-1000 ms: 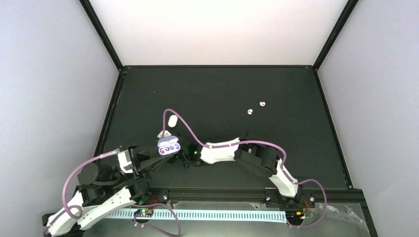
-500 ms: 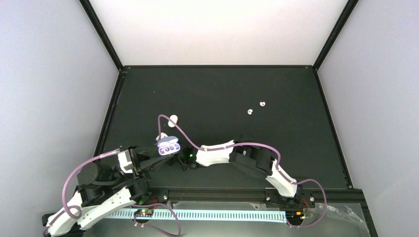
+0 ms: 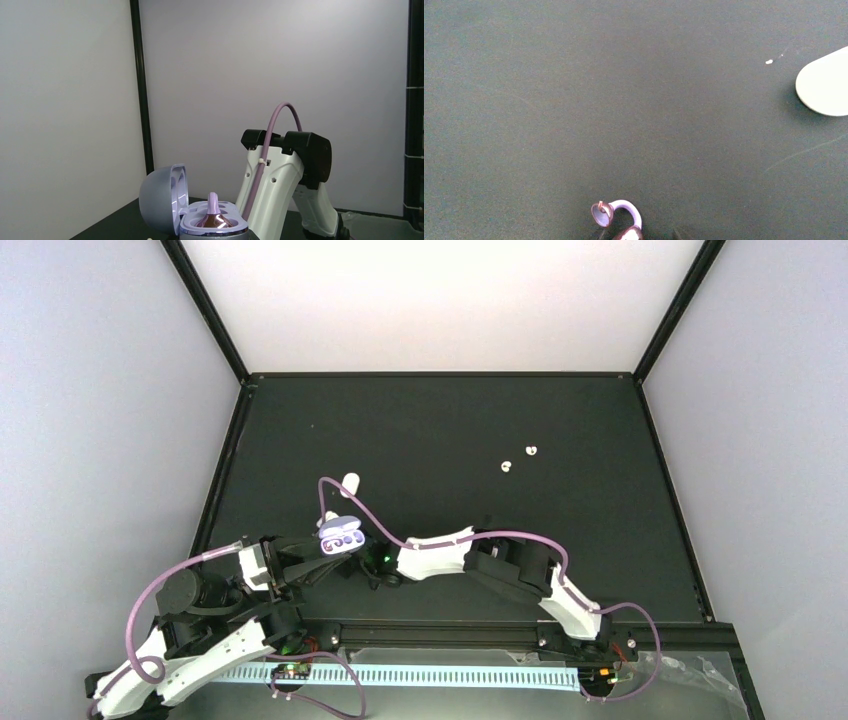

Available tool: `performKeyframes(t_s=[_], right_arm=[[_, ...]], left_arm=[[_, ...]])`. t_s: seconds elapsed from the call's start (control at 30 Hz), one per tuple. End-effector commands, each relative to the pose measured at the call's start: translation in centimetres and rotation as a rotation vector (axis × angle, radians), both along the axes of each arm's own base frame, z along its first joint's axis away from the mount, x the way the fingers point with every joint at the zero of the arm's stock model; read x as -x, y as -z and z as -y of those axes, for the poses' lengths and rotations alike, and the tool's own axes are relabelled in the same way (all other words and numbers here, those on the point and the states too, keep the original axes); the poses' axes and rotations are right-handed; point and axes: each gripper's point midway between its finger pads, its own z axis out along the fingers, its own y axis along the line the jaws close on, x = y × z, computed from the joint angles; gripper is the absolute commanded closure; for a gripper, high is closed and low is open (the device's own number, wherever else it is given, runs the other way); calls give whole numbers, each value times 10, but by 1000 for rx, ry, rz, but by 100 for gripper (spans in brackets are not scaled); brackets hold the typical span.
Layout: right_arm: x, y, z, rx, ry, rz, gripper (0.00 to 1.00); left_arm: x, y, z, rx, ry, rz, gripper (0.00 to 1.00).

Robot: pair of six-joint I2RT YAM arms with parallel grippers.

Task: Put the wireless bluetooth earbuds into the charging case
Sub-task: Pick up the earbud from the center of the board.

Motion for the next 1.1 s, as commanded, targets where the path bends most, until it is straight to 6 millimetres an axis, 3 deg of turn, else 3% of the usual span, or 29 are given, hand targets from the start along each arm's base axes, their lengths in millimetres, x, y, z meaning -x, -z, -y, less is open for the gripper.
performKeyframes(t_s=[0.0, 0.3, 0.53, 0.67, 0.83, 1.07], right_arm=[[-2, -2, 11, 12, 27, 24, 69], [-5, -16, 22, -7, 62, 48, 77], [-9, -21, 55, -5, 126, 69, 83], [-3, -27, 70, -26, 101, 48, 80], [15, -38, 51, -74, -73, -20, 63], [17, -44, 4, -104, -236, -96, 61]], left_arm=[[15, -22, -31, 111, -20, 64, 99], [14, -21, -29, 108, -17, 61, 98], [12, -18, -26, 110, -18, 59, 99], [11, -18, -24, 108, -15, 59, 98], [12, -18, -23, 111, -9, 62, 98], [14, -17, -24, 105, 1, 54, 98]])
